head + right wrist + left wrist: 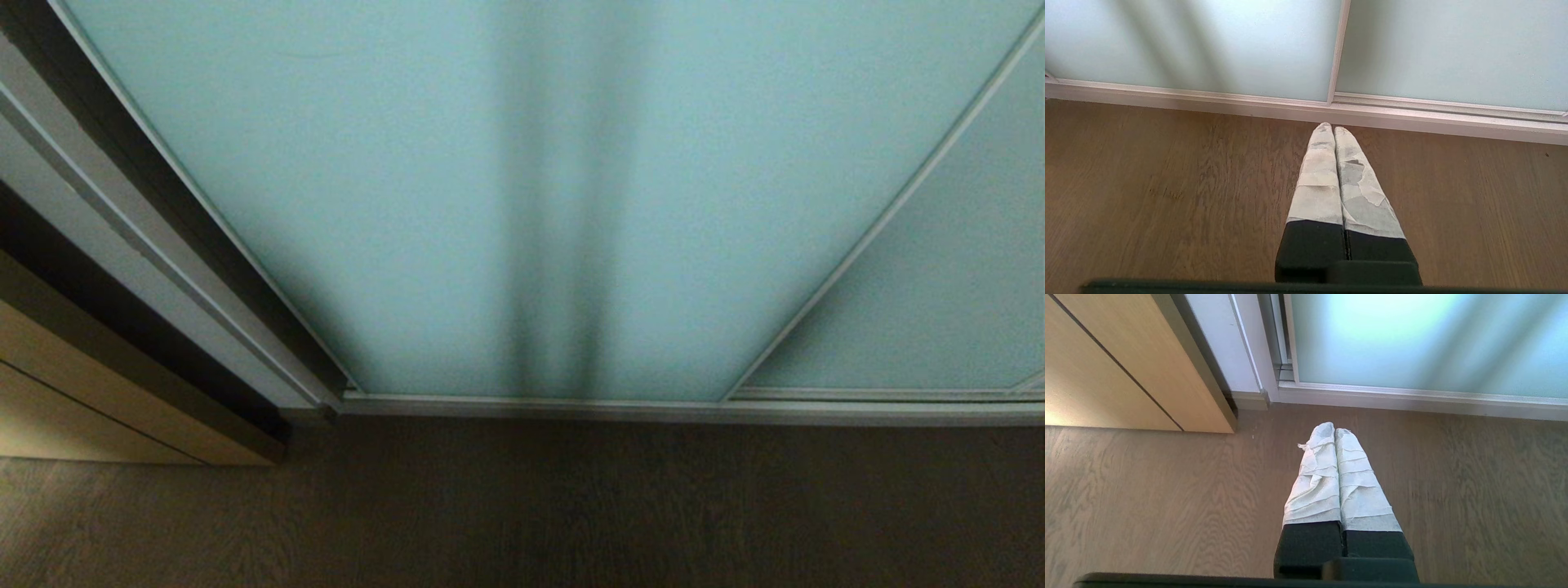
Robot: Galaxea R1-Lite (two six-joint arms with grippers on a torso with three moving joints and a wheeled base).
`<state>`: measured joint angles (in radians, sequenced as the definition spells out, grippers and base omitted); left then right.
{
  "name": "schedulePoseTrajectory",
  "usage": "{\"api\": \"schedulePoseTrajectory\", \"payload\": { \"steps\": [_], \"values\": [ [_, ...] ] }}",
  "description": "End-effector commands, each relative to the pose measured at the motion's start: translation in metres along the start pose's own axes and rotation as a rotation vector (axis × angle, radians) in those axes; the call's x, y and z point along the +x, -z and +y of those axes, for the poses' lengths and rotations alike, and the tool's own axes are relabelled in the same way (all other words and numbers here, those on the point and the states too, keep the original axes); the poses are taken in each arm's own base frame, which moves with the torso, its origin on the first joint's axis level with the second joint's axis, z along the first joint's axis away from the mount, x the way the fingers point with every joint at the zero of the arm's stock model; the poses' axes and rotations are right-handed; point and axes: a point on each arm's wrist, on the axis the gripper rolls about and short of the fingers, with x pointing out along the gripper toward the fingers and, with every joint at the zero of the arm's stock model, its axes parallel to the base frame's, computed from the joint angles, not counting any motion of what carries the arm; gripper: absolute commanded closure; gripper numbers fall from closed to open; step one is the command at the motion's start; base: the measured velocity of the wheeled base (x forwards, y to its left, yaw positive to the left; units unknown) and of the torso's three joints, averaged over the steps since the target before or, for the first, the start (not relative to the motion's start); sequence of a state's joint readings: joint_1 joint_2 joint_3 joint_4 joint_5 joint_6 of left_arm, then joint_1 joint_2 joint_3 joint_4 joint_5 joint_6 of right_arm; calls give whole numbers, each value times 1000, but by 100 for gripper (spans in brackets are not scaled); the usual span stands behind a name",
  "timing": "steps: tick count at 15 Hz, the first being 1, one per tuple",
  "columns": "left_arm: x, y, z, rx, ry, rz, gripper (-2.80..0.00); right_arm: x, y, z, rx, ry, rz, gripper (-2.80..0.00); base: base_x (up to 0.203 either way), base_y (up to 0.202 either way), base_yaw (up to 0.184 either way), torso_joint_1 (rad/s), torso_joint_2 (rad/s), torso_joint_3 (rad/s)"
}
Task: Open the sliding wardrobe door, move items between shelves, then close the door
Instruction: Open the door
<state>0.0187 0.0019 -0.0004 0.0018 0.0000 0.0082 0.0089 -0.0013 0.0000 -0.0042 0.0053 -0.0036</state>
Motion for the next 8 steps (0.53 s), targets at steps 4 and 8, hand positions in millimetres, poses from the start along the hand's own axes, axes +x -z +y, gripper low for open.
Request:
{"api": "schedulePoseTrajectory", "payload": {
  "steps": [4,8],
  "values": [
    [0,0,0,0,0,0,0,0,0,0,0,-1,-4,0,0,0,0,0,0,0],
    [0,0,0,1,-3,3,0,0,0,0,0,-1,-3,0,0,0,0,0,0,0]
  ]
}}
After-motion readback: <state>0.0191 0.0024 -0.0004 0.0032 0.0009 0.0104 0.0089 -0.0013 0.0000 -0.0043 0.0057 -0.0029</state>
